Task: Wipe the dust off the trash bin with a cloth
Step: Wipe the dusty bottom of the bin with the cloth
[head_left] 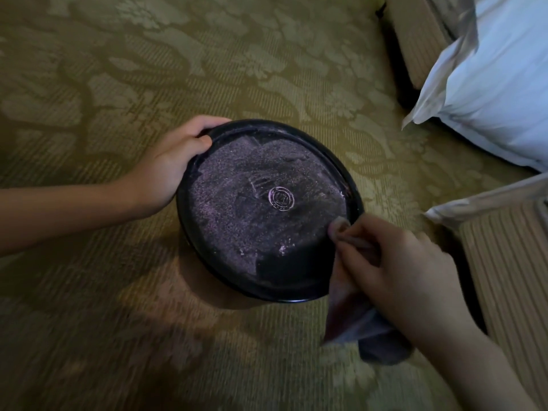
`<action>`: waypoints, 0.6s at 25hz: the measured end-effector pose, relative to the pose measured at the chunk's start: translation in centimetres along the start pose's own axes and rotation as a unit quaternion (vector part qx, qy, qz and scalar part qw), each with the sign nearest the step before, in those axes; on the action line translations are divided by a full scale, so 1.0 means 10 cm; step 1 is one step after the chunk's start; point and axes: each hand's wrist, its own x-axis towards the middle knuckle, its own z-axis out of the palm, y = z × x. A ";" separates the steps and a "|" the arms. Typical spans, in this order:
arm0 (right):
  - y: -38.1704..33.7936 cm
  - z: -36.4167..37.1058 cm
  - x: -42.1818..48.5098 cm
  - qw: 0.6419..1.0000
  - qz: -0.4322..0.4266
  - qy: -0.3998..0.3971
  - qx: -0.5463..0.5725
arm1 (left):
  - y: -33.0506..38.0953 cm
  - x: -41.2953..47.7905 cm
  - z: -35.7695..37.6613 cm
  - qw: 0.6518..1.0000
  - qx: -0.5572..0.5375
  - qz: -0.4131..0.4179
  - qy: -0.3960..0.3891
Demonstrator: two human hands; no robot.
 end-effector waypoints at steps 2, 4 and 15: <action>-0.29 0.03 -0.12 0.999 -0.033 -0.004 0.036 | -0.01 -0.01 0.00 1.000 -0.005 0.003 0.000; -0.62 0.12 -0.20 0.994 -0.093 0.017 0.058 | -0.03 0.00 -0.02 1.000 -0.013 0.004 -0.001; 0.07 0.04 0.12 0.999 0.006 0.047 -0.007 | -0.02 0.02 -0.01 1.000 -0.006 0.002 0.013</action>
